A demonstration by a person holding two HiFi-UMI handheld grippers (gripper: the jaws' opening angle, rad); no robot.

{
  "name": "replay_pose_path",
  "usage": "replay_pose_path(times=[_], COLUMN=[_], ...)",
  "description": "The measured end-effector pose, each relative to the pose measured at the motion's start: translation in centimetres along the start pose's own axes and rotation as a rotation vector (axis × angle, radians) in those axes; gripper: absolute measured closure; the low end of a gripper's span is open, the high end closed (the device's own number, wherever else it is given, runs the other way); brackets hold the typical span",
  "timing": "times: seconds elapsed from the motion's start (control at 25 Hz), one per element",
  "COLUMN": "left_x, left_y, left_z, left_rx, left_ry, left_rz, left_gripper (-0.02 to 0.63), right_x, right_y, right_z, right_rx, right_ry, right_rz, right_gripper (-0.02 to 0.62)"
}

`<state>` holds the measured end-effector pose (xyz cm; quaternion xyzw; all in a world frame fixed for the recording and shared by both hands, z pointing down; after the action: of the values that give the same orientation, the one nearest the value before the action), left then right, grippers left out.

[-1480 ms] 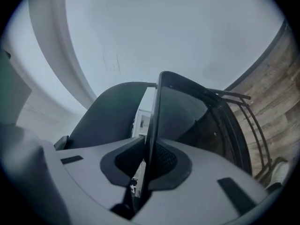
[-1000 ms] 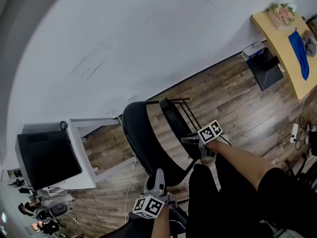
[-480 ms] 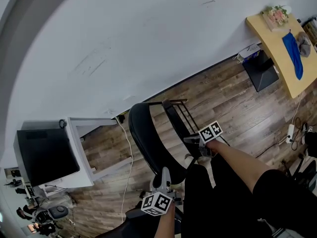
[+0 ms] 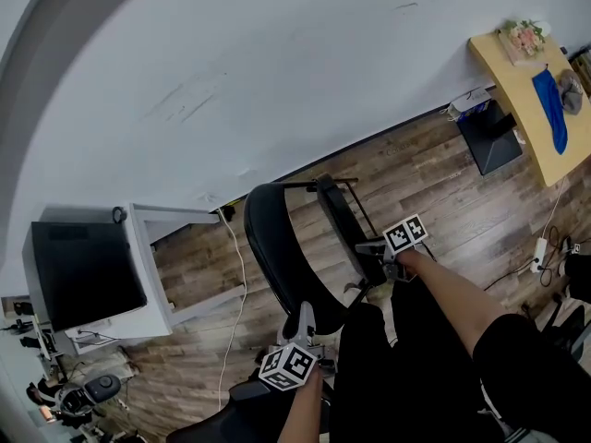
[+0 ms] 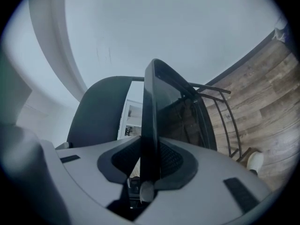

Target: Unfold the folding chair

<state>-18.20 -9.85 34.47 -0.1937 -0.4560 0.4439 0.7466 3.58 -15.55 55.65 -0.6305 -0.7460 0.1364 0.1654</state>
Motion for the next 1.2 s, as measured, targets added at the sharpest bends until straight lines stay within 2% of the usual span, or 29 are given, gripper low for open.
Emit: replay_pose_path(times=[0.24, 0.44, 0.64, 0.84, 1.04, 1.2], left_x=[0.2, 0.4, 0.5, 0.4, 0.5, 0.6], left_y=[-0.5, -1.0, -0.8, -0.8, -1.0, -0.8], left_z=[1.0, 0.6, 0.9, 1.6, 1.9, 1.6], left_rx=[0.03, 0.058, 0.054, 0.065, 0.061, 0.069], left_ry=[0.014, 0.016, 0.03, 0.026, 0.046, 0.035], left_rz=[0.007, 0.018, 0.024, 0.034, 0.05, 0.057], left_gripper=[0.497, 0.499, 0.499, 0.499, 0.499, 0.5], right_x=[-0.4, -0.5, -0.4, -0.2, 0.0, 1.0], right_y=[2.6, 3.8, 4.0, 3.5, 3.3, 2.9], right_z=[-1.9, -2.5, -2.4, -1.5, -0.5, -0.3], right_rx=[0.067, 0.267, 0.359, 0.512, 0.692, 0.836], right_ry=[-0.005, 0.149, 0.196, 0.298, 0.291, 0.309], right_rz=[-0.023, 0.02, 0.002, 0.004, -0.003, 0.057], right_gripper=[0.485, 0.437, 0.408, 0.397, 0.374, 0.364])
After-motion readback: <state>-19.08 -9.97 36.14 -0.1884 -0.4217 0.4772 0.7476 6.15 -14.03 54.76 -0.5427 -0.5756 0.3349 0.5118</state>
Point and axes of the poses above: the fingertips, and each gripper's own axes: y backward along the fingers, z to its left, x out of its underside, the point moved 4 cm from there along y, backward along the fingers, and after that the axes turned 10 degrees about z, right-handed, at the moved point
